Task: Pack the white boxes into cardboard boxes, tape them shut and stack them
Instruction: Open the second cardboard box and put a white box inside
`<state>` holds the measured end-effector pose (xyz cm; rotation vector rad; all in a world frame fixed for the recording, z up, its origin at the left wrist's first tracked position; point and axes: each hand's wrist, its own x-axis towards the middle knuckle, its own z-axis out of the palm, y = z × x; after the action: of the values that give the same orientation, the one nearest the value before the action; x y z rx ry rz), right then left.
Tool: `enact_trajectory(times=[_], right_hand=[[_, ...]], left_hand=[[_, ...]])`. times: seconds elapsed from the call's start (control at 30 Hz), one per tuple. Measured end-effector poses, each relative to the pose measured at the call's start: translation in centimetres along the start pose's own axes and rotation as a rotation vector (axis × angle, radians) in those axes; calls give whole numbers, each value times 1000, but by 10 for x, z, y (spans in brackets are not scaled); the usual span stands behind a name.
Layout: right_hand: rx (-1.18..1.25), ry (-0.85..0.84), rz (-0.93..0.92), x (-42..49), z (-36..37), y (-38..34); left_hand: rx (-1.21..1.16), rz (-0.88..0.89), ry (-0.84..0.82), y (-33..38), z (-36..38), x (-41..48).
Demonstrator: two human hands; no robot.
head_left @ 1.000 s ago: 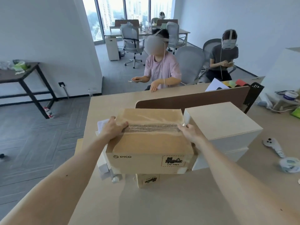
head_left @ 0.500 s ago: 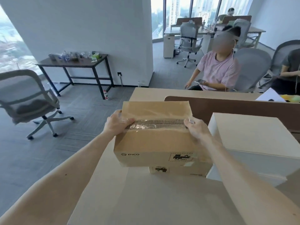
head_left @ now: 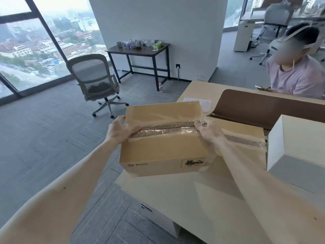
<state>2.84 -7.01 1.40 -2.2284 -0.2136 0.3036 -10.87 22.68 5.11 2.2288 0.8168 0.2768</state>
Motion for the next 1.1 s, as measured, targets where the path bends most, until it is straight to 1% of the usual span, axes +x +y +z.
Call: enact_trajectory(times=[0.17,0.33,0.43,0.6,0.73,0.83,1.1], right_hand=[[-17,-22,-51,-17,37,-26],[-22,-63,-9,-39,75,-36],[-16,-69,40,-53,93,-26],[-37,-51,136,-79,104,-1],[-92,-29,185,-101,103,28],[-97,-9,244,-117,97,52],[-48,110,425,-155,61,118]], left_hand=[[-8,-37,18,-40,-33,-4],[-5,-92,-29,-85,-53,-8],[-6,-106,-89,-106,-50,-12],[3,-105,-177,-129,-27,-23],[27,-86,-262,-131,1,-35],[28,-60,-314,-128,23,-44],[92,87,-509,-96,96,-69]])
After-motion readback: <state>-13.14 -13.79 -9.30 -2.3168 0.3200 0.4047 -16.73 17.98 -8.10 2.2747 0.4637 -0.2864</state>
